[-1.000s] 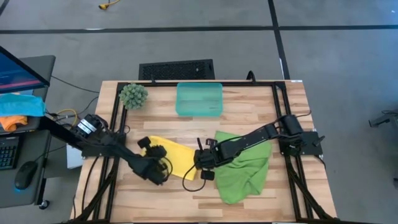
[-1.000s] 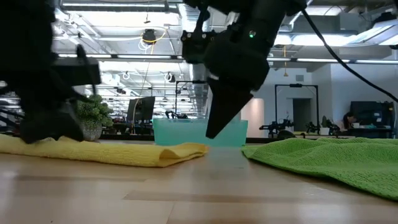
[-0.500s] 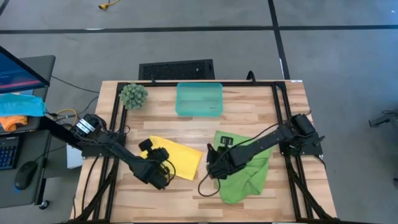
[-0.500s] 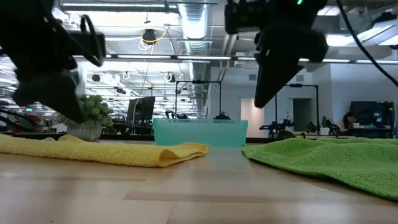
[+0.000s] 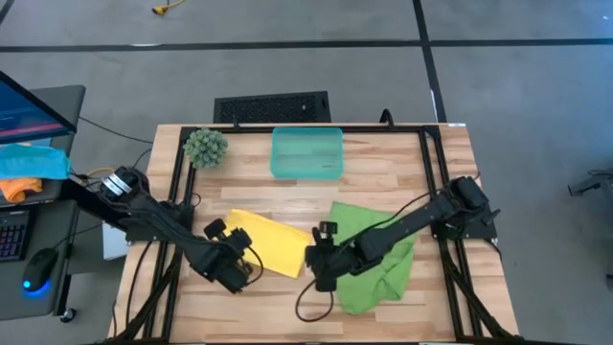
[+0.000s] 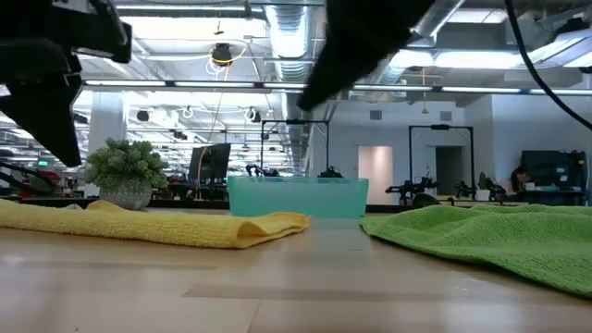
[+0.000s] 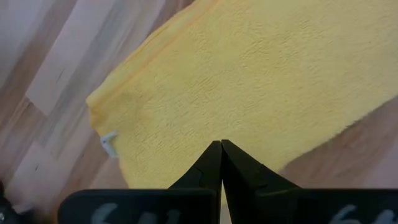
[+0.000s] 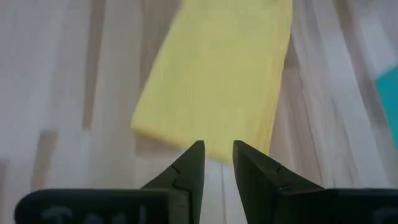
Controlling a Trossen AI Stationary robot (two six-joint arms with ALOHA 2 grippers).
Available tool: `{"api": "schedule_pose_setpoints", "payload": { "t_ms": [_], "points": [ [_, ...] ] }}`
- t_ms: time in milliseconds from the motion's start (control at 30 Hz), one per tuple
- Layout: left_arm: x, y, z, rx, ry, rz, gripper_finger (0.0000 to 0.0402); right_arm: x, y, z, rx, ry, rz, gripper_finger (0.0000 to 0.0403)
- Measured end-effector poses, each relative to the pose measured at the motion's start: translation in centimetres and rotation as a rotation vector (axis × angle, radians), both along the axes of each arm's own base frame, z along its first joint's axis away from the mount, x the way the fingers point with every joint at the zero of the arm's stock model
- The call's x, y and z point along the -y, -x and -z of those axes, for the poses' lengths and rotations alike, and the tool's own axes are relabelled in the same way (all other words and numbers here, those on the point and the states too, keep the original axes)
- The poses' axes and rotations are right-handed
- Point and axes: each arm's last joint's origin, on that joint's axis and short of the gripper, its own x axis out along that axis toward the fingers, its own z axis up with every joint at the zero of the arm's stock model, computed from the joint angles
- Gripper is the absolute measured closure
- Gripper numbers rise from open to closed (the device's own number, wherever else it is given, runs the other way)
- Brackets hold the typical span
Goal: Roll microfiber towels into tight, uniform cylinder then place into a basket
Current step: Fold the yellow microfiber cloth
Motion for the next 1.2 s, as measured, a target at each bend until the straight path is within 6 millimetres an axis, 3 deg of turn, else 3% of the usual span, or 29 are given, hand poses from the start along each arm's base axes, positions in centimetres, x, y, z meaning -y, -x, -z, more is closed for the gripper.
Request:
{"api": "schedule_pose_setpoints", "payload": {
  "t_ms": [167, 267, 333, 400, 700, 1000, 1200],
  "points": [
    [-0.9, 1.4, 1.9, 0.047, 0.049, -0.029, 0.0401, 0.8, -1.4, 1.4, 0.024, 0.003, 0.005, 0.0294],
    [-1.1, 1.7, 2.9, 0.120, 0.110, -0.004, 0.0401, 1.3, -3.2, 3.3, 0.054, -0.001, 0.004, 0.0294],
    [-1.4, 1.9, 3.3, 0.132, 0.127, 0.002, 0.0401, 1.9, -3.1, 4.9, -0.019, 0.034, -0.002, 0.0294],
    [-1.6, 2.3, 3.7, 0.115, 0.146, -0.010, 0.0401, 2.2, -4.5, 5.9, 0.038, 0.000, 0.007, 0.0294],
    [-3.0, 4.0, 5.2, 0.087, 0.166, -0.098, 0.0401, 4.9, -5.2, 8.4, -0.049, -0.026, 0.105, 0.0294],
    [-4.4, 3.6, 5.4, 0.089, 0.090, -0.107, 0.0401, 4.3, -5.0, 9.7, -0.120, -0.182, 0.104, 0.0295],
    [-6.3, 2.4, 5.3, 0.099, 0.008, -0.100, 0.0401, 1.9, -4.6, 9.6, -0.158, -0.352, 0.020, 0.0295]
  ]
}}
